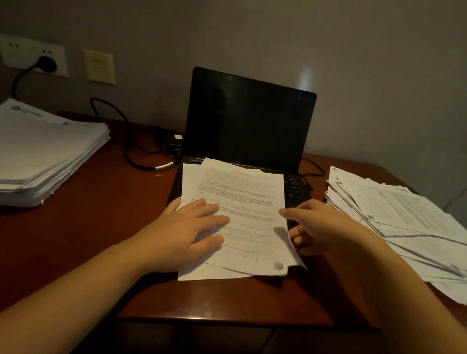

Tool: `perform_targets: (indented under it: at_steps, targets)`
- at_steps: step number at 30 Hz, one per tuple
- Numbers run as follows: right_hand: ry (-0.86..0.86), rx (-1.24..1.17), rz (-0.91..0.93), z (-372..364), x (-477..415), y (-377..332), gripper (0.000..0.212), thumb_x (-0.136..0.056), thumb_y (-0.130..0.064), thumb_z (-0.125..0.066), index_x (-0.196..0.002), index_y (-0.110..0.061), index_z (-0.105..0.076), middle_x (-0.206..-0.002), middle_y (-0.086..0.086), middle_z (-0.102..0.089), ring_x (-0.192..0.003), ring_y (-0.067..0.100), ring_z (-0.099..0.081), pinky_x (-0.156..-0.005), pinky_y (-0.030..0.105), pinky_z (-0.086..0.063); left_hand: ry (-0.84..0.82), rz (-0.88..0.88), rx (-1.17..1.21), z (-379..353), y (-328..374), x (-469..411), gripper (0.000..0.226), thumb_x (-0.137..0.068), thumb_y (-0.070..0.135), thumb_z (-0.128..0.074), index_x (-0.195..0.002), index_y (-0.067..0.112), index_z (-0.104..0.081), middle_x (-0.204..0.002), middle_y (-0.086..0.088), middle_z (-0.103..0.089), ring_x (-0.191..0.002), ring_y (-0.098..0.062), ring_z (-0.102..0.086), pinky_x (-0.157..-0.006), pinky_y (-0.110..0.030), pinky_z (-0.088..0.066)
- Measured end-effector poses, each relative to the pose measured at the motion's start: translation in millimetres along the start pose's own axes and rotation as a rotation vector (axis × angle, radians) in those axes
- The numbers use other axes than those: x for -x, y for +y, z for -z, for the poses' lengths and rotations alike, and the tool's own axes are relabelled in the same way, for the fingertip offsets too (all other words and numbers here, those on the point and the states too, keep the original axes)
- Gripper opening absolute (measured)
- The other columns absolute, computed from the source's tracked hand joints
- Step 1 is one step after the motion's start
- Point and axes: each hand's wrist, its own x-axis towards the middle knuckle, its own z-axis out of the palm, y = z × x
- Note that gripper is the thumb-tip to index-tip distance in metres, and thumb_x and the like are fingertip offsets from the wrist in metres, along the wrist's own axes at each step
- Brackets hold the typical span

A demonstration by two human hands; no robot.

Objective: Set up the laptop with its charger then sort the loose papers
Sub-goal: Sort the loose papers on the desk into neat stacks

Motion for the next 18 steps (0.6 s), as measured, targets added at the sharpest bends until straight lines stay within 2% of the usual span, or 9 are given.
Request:
perform_targets:
  at_steps: [1,4,5,7,9,11,14,17,18]
  targets:
    - [-0.006,-0.047,-0.012,0,-3,2,0.022,-0.096,-0.04,-0.063,-0.094,-0.021,-0.053,-0.092,0.006,-0.066,-0.085,0.019,-0.065,-0.079,0.035,-0.059,-0.003,-0.006,0.006,1,1,0,0.05,-0.102,0.06,-0.03,-0.151,0.05,-0.028,-0.165,0.019,-0.011,-0.152,-0.004,0.004,-0.124,-0.043,0.01]
    - [-0.031,-0.138,-0.023,-1,-6,4,0.016,-0.096,-0.034,-0.065,-0.089,-0.021,-0.058,-0.091,0.0,-0.062,-0.078,0.014,-0.062,-0.055,0.023,-0.051,0.002,-0.026,0.045,1,0,1,0.046,-0.103,0.057,-0.031,-0.149,0.051,-0.033,-0.164,0.021,-0.015,-0.151,-0.002,0.001,-0.124,-0.04,0.009]
    - [-0.064,-0.157,-0.013,-2,-9,5,0.011,-0.095,-0.03,-0.066,-0.092,-0.02,-0.062,-0.096,0.001,-0.067,-0.081,0.014,-0.066,-0.057,0.023,-0.051,0.01,-0.036,0.065,1,0,2,0.044,-0.104,0.056,-0.031,-0.147,0.052,-0.035,-0.163,0.022,-0.018,-0.151,0.0,0.0,-0.123,-0.039,0.008]
    - [-0.1,-0.135,0.026,-4,-15,5,0.01,-0.094,-0.023,-0.069,-0.102,-0.018,-0.069,-0.103,0.001,-0.075,-0.086,0.016,-0.073,-0.069,0.029,-0.058,0.039,-0.047,0.14,2,-1,2,0.041,-0.104,0.054,-0.033,-0.144,0.051,-0.043,-0.16,0.024,-0.024,-0.15,0.002,-0.003,-0.124,-0.038,0.003]
    - [-0.067,-0.137,0.087,-6,-17,5,0.011,-0.093,-0.019,-0.069,-0.104,-0.02,-0.07,-0.096,-0.003,-0.076,-0.081,0.016,-0.075,-0.066,0.031,-0.059,0.114,-0.023,0.286,4,-2,2,0.039,-0.103,0.05,-0.041,-0.141,0.046,-0.049,-0.157,0.024,-0.03,-0.149,0.002,-0.006,-0.124,-0.038,-0.007]
    - [-0.02,-0.161,0.196,-6,-16,4,0.01,-0.093,-0.021,-0.069,-0.103,-0.023,-0.071,-0.09,-0.007,-0.077,-0.077,0.014,-0.076,-0.064,0.031,-0.058,0.252,0.06,0.488,8,-4,1,0.04,-0.102,0.039,-0.052,-0.142,0.04,-0.049,-0.154,0.021,-0.034,-0.146,0.0,-0.02,-0.123,-0.038,-0.02]
    - [0.043,-0.226,0.361,-6,-11,4,0.011,-0.095,-0.026,-0.067,-0.106,-0.024,-0.07,-0.091,-0.01,-0.077,-0.079,0.013,-0.076,-0.068,0.034,-0.059,0.471,0.247,0.796,24,-6,-6,0.054,-0.101,0.023,-0.057,-0.151,0.032,-0.038,-0.149,0.017,-0.039,-0.136,-0.005,-0.036,-0.11,-0.033,-0.036]
    - [0.095,-0.381,0.462,-9,-7,1,0.017,-0.097,-0.026,-0.063,-0.113,-0.021,-0.064,-0.097,-0.005,-0.077,-0.085,0.016,-0.076,-0.072,0.04,-0.061,0.489,0.43,0.945,46,-10,-17,0.069,-0.102,0.032,-0.056,-0.159,0.03,-0.018,-0.156,0.006,-0.039,-0.14,-0.018,-0.04,-0.105,-0.037,-0.037]
    - [0.111,-0.442,0.487,-11,-5,-1,0.019,-0.097,-0.025,-0.062,-0.115,-0.019,-0.061,-0.099,-0.003,-0.077,-0.085,0.017,-0.076,-0.071,0.04,-0.061,0.469,0.441,0.971,52,-11,-21,0.07,-0.101,0.036,-0.056,-0.159,0.03,-0.017,-0.153,0.002,-0.044,-0.135,-0.02,-0.047,-0.101,-0.037,-0.041]
